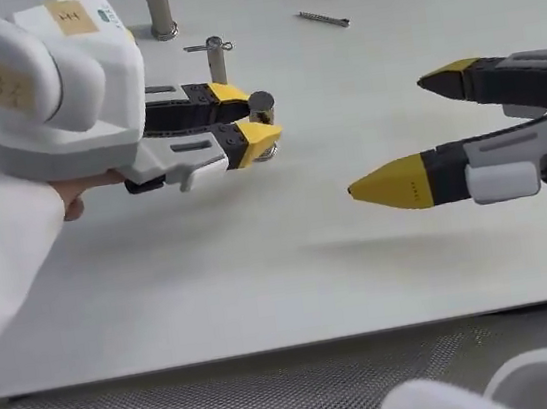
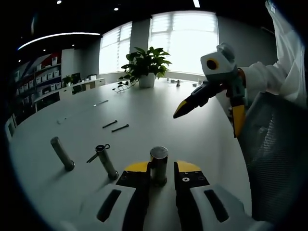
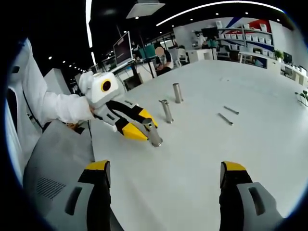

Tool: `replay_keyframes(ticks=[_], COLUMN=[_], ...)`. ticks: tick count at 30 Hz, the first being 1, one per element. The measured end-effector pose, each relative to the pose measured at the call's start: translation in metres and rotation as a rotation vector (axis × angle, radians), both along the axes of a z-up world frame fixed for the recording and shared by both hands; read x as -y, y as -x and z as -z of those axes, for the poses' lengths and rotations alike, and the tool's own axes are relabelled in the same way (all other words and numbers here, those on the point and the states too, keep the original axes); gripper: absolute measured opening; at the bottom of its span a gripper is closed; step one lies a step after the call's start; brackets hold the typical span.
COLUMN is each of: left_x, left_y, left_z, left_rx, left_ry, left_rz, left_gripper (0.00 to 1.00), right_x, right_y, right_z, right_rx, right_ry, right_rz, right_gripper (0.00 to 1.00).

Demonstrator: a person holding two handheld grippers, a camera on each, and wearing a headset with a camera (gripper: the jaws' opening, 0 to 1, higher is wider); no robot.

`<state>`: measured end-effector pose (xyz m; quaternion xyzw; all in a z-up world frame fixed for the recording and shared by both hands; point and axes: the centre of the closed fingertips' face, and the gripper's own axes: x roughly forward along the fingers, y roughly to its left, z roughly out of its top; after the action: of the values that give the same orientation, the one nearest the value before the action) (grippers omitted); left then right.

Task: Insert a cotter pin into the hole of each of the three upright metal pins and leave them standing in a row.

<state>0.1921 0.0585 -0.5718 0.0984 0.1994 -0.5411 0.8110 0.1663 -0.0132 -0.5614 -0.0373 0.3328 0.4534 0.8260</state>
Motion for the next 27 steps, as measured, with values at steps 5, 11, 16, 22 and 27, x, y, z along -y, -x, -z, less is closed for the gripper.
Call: replay_keyframes(ticks=[5, 11, 16, 22, 27], left_x=[-0.001, -0.006, -0.018, -0.02, -0.026], left_y=[0.013, 0.023, 0.035, 0.049, 0.044], left_z=[0.004, -0.002, 0.004, 0.003, 0.001], left_rx=[-0.05, -0.097, -0.135, -0.142, -0.136], left_ry=[-0.003, 0.058, 0.068, 0.069, 0.075], left_rz=[0.039, 0.039, 0.067, 0.041, -0.023], left_gripper=[0.39, 0.66, 0.85, 0.99, 0.99], right_x=[0.001, 0.0, 0.002, 0.002, 0.003], right_y=[-0.001, 0.003, 0.004, 0.005, 0.007], right_z=[-0.002, -0.006, -0.006, -0.006, -0.007], right_rx=[0.007, 0.011, 0.01, 0.01, 0.01], right_ry=[0.001, -0.002, 0.002, 0.004, 0.008], right_rz=[0.002, -0.008, -0.01, -0.01, -0.013], right_gripper=[0.93, 0.93, 0.93, 0.93, 0.93])
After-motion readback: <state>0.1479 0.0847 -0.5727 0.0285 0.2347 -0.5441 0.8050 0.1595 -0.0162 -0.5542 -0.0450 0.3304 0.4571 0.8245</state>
